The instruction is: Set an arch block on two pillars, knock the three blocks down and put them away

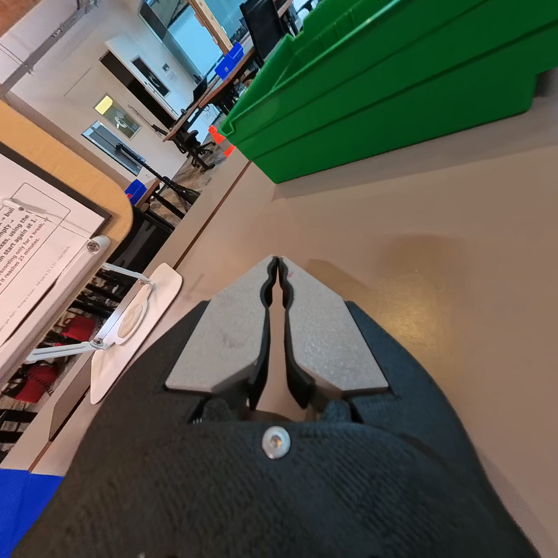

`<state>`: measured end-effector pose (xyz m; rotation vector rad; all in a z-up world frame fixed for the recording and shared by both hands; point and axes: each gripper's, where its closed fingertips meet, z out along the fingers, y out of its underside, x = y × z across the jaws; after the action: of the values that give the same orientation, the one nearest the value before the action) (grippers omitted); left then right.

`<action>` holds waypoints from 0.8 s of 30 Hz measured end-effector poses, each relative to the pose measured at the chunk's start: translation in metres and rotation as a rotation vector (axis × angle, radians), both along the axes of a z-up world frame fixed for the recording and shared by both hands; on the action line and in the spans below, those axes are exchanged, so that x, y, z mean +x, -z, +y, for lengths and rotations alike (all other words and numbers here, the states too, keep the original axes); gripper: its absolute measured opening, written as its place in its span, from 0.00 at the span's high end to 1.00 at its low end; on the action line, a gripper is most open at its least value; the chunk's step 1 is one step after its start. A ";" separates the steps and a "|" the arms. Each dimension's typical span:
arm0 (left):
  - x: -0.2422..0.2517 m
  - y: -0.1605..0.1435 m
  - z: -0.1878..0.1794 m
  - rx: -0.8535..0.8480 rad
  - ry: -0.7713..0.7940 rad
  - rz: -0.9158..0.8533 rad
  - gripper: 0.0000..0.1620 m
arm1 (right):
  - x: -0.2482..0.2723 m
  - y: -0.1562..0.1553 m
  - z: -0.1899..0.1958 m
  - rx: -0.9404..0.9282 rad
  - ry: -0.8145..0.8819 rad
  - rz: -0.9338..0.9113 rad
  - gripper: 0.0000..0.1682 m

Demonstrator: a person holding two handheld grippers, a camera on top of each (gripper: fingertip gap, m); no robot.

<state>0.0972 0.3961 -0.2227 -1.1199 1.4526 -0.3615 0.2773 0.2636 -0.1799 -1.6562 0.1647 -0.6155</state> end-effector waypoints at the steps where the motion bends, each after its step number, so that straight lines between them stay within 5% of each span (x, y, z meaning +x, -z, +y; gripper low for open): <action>1: 0.000 -0.001 0.001 -0.011 -0.005 -0.007 1.00 | -0.002 -0.001 0.000 0.004 -0.007 -0.006 0.74; 24: -0.007 -0.004 0.018 -0.048 -0.098 -0.029 1.00 | -0.009 -0.008 0.000 0.024 -0.031 -0.037 0.74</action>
<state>0.0901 0.4139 -0.2186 -1.2145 1.3650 -0.3436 0.2683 0.2639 -0.1723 -1.6197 0.1193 -0.6185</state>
